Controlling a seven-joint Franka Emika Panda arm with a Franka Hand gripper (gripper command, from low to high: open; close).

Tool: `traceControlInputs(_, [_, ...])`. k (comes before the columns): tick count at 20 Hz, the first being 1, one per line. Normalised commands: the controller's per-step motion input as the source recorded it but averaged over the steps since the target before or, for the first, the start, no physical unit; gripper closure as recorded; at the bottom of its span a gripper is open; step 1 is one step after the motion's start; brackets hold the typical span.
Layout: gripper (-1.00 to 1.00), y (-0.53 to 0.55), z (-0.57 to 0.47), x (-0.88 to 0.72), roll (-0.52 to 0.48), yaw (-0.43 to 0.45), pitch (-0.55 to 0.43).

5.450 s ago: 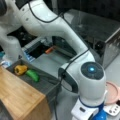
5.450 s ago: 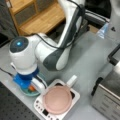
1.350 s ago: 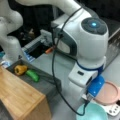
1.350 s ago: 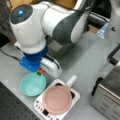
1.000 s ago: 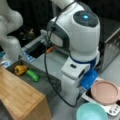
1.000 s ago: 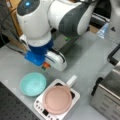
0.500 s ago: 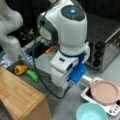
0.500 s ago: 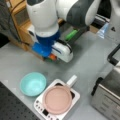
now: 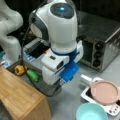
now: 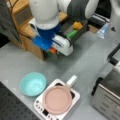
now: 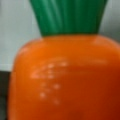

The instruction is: Open the drawer. Pick up the carrot. Put the carrots in the drawer.

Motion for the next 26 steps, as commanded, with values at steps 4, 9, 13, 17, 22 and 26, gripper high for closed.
traceControlInputs(4, [1.0,-0.11,-0.1,-0.32,0.0,0.071,-0.227])
traceControlInputs(9, [1.0,-0.08,-0.1,-0.21,0.014,0.086,-0.206])
traceControlInputs(13, [1.0,-0.07,-0.14,-0.29,0.02,0.115,-0.227])
traceControlInputs(17, [1.0,-0.09,-0.12,-0.5,0.019,0.122,-0.233])
traceControlInputs(22, [1.0,-0.09,-0.05,-0.57,0.026,0.103,-0.231])
traceControlInputs(26, [1.0,-0.04,-0.08,-0.43,0.003,0.09,-0.209])
